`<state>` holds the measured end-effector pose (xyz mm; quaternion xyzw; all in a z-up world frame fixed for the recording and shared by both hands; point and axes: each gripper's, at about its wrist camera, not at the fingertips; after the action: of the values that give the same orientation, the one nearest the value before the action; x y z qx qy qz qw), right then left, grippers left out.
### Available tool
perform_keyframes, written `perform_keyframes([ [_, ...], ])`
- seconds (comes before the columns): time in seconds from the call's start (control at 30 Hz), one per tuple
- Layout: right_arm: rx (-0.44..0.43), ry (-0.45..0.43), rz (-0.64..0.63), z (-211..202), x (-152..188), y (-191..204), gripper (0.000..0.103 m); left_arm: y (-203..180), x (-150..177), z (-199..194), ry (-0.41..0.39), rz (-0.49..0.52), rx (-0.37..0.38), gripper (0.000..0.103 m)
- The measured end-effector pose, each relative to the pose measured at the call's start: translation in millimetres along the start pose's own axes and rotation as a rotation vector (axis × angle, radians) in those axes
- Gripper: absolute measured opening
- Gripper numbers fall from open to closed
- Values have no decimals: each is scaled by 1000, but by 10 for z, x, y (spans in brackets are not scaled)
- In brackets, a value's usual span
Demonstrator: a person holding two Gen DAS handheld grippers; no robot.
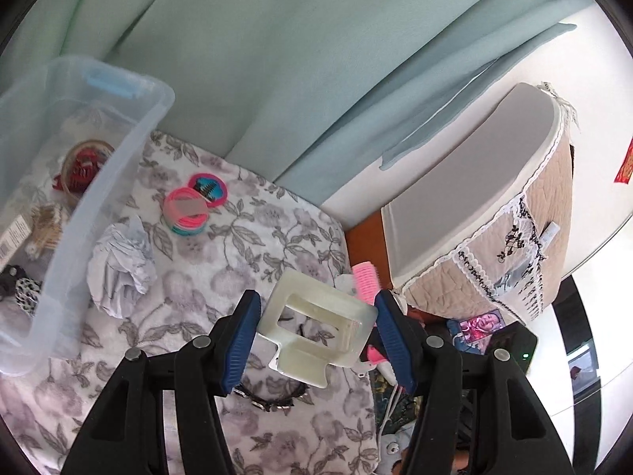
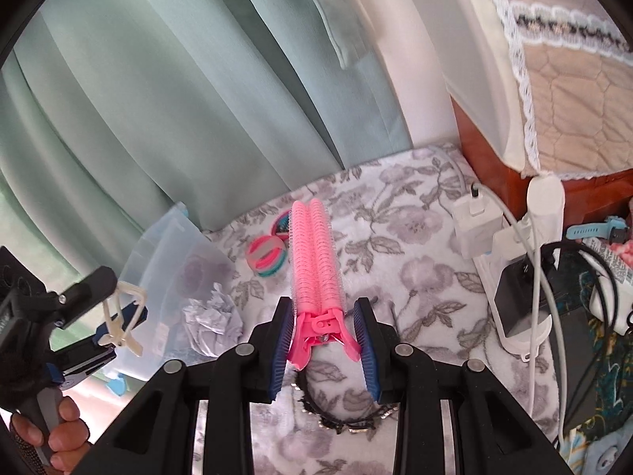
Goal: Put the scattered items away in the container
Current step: 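Lift both held clips and carry them over the clear box, then lower the pink roller clip into the box and open the right tool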
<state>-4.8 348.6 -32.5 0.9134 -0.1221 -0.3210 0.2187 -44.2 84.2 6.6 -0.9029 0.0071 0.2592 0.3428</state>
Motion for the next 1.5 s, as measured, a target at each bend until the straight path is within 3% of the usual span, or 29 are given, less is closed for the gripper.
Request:
perform_keyframes([
  [0.43,-79,-137,-73,-563,-112,726,34,17,-102,-669,-132,7,-11,61],
  [0.63,-130,-188,-137,-748,-172,1230,34,56,-146,-1122,-238,37,-78,61],
  [1.03,-183,-209,-290,-889,-97,2084,34,420,-174,-1708,-372,-14,-153,61],
  [1.5,-198,-114,-407,-431,97,2779,34,1075,-200,-1915,-427,-129,-212,61],
])
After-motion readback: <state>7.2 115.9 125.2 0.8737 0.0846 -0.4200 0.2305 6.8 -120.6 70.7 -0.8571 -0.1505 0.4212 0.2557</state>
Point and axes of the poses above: each gripper's, at about its wrist camera, not at the fingertips, and z roughly the way its jaws point, y to its left, x to its underside, and after that the axes turned 5 degrees about y, right-handed
